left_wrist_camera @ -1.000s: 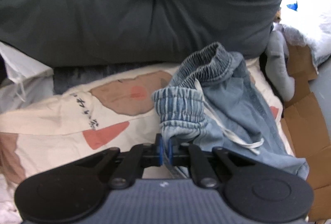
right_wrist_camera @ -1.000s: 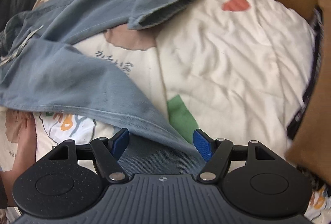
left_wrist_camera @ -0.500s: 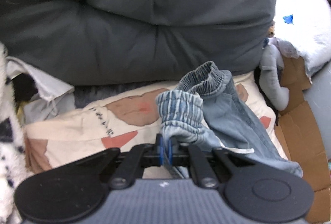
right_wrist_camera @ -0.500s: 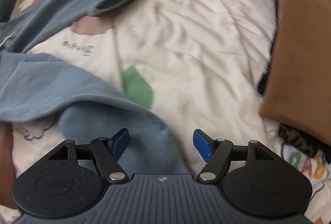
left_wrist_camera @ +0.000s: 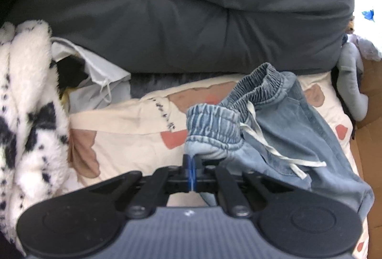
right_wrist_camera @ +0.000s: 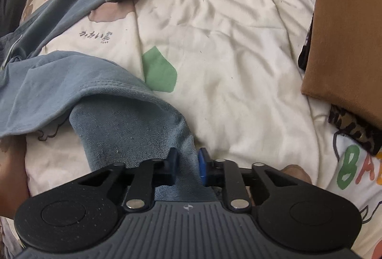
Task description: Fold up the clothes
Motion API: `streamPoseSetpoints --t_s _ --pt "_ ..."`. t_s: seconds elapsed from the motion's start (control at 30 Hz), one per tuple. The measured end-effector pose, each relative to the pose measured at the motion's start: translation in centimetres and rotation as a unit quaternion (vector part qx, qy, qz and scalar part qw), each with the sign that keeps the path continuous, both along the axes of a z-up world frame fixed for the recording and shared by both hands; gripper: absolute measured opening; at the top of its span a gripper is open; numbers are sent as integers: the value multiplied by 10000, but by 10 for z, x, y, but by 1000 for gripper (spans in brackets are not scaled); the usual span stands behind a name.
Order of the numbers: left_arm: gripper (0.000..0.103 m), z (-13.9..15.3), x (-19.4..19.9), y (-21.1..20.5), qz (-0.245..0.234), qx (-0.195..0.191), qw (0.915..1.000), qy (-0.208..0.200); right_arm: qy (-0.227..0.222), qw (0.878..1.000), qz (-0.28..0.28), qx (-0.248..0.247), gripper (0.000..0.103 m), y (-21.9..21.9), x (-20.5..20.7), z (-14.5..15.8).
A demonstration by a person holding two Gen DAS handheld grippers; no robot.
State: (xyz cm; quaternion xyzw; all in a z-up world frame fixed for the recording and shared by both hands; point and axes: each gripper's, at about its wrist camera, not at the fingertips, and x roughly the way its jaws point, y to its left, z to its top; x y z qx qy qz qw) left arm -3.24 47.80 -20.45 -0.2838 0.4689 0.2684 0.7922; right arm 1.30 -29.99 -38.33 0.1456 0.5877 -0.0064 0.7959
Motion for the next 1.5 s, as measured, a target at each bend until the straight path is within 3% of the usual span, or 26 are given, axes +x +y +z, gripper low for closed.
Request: streamPoseSetpoints --t_s 0.17,0.33,0.5,0.8,0.93,1.0,1.07,1.1,1.23,1.5 --pt "1 -14 -4 4 86 -4 9999 110 -120 9999 -87 67 11 -6 -7 13" --pt "0 -46 4 11 142 -93 9995 274 -319 9988 -323 157 11 -9 -17 24" --pt "0 -78 3 20 212 -175 9985 472 -401 9969 -667 77 3 -14 -23 31" --pt "1 -128 0 33 294 -374 9959 764 68 9951 -880 -447 3 -14 -27 34" --pt "10 -132 10 29 124 -371 9933 1087 -48 9940 -991 -464 5 -18 -32 49" --pt "14 -128 13 23 -3 -381 9939 1038 -140 9936 -1039 -426 9 -20 -30 58" --pt "31 -122 14 19 -97 -388 9947 949 -269 9929 -1066 -459 24 -20 -26 69" --pt "32 -119 14 17 -144 -397 9948 923 -343 9927 -1055 -478 35 -19 -23 74" --pt "35 -108 13 12 -350 -351 9956 790 -624 9926 -907 -503 39 -13 -4 90" --pt "42 -88 5 17 -324 -324 9962 739 -999 9936 -287 -450 43 4 54 111"
